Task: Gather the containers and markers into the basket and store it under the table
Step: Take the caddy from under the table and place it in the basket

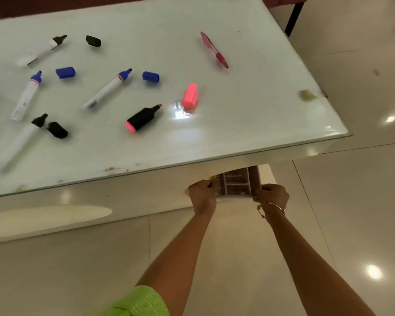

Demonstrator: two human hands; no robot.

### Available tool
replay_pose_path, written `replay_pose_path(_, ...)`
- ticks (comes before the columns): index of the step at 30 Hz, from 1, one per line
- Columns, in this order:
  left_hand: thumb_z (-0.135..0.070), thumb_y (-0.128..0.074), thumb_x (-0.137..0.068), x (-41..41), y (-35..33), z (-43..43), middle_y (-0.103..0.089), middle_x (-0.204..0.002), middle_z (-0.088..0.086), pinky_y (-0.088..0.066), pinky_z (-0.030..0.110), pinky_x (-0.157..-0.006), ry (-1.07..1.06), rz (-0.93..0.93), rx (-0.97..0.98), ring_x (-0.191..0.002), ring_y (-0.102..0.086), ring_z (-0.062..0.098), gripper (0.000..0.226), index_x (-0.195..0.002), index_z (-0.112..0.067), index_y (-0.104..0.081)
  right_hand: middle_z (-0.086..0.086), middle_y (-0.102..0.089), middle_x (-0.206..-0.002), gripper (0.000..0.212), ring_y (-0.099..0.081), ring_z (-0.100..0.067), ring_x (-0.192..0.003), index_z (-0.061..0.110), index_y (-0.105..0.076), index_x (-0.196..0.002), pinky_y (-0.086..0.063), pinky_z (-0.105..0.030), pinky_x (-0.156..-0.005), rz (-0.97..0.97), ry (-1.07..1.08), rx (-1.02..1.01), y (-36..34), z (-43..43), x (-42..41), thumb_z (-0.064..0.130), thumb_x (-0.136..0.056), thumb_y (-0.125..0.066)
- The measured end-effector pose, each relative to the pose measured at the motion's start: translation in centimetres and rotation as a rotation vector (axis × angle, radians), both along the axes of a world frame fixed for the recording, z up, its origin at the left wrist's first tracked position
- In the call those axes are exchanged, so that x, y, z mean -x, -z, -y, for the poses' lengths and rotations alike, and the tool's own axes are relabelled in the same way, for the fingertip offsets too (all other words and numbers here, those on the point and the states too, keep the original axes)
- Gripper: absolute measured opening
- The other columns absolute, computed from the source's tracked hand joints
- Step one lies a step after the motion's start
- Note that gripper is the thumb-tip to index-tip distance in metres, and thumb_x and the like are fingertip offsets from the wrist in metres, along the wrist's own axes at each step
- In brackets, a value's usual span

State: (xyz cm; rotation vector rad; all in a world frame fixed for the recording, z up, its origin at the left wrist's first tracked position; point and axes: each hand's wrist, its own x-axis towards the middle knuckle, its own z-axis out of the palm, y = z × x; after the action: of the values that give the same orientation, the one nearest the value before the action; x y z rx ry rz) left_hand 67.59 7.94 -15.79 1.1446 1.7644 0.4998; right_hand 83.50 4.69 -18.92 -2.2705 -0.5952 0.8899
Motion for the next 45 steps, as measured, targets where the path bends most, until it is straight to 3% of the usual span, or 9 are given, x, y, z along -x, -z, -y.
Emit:
replay_pose_path(4, -0.011, -0.065, -0.081, 1.1, -6.2, 5.6, -0.066, -0.066, 0.024, -0.030, 0.026, -0.055, 0.149, -0.052, 0.055, -0.063, -0.059, 0.025, 0.023, -0.065, 0.005, -0.068, -0.023, -0.071, -0.064, 0.009, -0.069, -0.035, -0.065, 0.000, -0.070, -0.067, -0.058, -0.043, -0.069, 0.023, -0.001, 0.137, -7.2, 6.9, 0.3, 0.005, -0.070, -0.064)
replay_pose_path(10, -0.008, -0.066, -0.075, 2.9, -19.6, 10.8, -0.040, -0.051, 0.023, -0.024, 0.029, -0.052, 0.185, -0.026, 0.102, -0.050, -0.038, 0.016, 0.028, -0.051, 0.005, -0.060, -0.016, -0.068, -0.052, 0.016, -0.065, -0.028, -0.057, 0.004, -0.070, -0.058, -0.045, -0.025, -0.052, 0.117, -0.080, 0.217, -21.5, 13.0, 1.2, 0.011, -0.072, -0.067)
replay_pose_path(14, -0.007, -0.066, -0.076, 6.3, -29.0, 10.4, -0.033, -0.038, 0.012, -0.025, 0.030, -0.053, 0.118, -0.053, 0.079, -0.038, -0.029, 0.014, 0.039, -0.041, -0.005, -0.048, -0.018, -0.067, -0.051, 0.017, -0.065, -0.033, -0.060, 0.007, -0.070, -0.055, -0.052, -0.033, -0.062, 0.151, -0.167, 0.201, -31.2, 11.3, 4.3, 0.011, -0.071, -0.068)
replay_pose_path(18, -0.012, -0.063, -0.076, 12.4, -36.0, 6.3, -0.065, -0.070, 0.033, -0.041, 0.040, -0.059, 0.045, -0.152, 0.039, -0.065, -0.066, 0.033, 0.023, -0.064, 0.007, -0.067, -0.018, -0.066, -0.050, 0.032, -0.062, -0.033, -0.058, 0.004, -0.067, -0.050, -0.042, -0.031, -0.056, 0.186, -0.331, 0.099, -38.2, 5.7, 10.3, 0.023, -0.076, -0.068)
replay_pose_path(22, -0.016, -0.064, -0.076, 20.8, -40.3, 1.1, -0.070, -0.072, 0.027, -0.045, 0.037, -0.062, -0.070, -0.280, -0.098, -0.072, -0.067, 0.035, 0.021, -0.070, 0.002, -0.073, -0.025, -0.068, -0.064, 0.027, -0.063, -0.038, -0.069, 0.001, -0.067, -0.059, -0.034, -0.030, -0.058, 0.178, -0.428, -0.018, -42.0, -0.8, 19.1, 0.021, -0.077, -0.068)
replay_pose_path(28, -0.013, -0.065, -0.079, 37.2, -43.4, -7.6, -0.071, -0.076, 0.028, -0.035, 0.033, -0.058, -0.148, -0.421, -0.186, -0.072, -0.067, 0.033, 0.019, -0.076, 0.004, -0.073, -0.020, -0.071, -0.074, 0.014, -0.064, -0.036, -0.076, 0.002, -0.065, -0.071, -0.044, -0.033, -0.064, 0.098, -0.541, -0.091, -44.1, -9.8, 35.6, 0.016, -0.076, -0.062)
replay_pose_path(34, -0.011, -0.065, -0.080, 50.6, -41.6, -15.0, -0.072, -0.077, 0.026, -0.049, 0.037, -0.064, -0.119, -0.458, -0.111, -0.069, -0.065, 0.027, 0.019, -0.077, 0.006, -0.073, -0.012, -0.068, -0.074, 0.017, -0.058, -0.026, -0.067, 0.005, -0.060, -0.075, -0.037, -0.027, -0.056, 0.013, -0.522, -0.052, -41.8, -16.3, 49.0, 0.020, -0.082, -0.060)
replay_pose_path(38, -0.013, -0.068, -0.081, 54.8, -38.8, -17.6, -0.074, -0.082, 0.023, -0.046, 0.030, -0.064, -0.108, -0.432, -0.060, -0.079, -0.069, 0.032, 0.017, -0.084, 0.003, -0.074, -0.011, -0.069, -0.078, 0.018, -0.060, -0.025, -0.069, 0.006, -0.063, -0.080, -0.039, -0.026, -0.057, 0.047, -0.536, 0.027, -39.3, -19.2, 53.4, 0.023, -0.084, -0.061)
replay_pose_path(45, -0.013, -0.069, -0.081, 57.7, -33.2, -20.4, -0.072, -0.071, 0.019, -0.041, 0.026, -0.061, -0.133, -0.371, 0.033, -0.062, -0.061, 0.020, 0.016, -0.082, 0.003, -0.074, -0.017, -0.073, -0.086, 0.024, -0.067, -0.030, -0.076, 0.004, -0.070, -0.088, -0.055, -0.034, -0.071, 0.129, -0.554, 0.128, -35.0, -22.9, 57.0, 0.023, -0.088, -0.056)
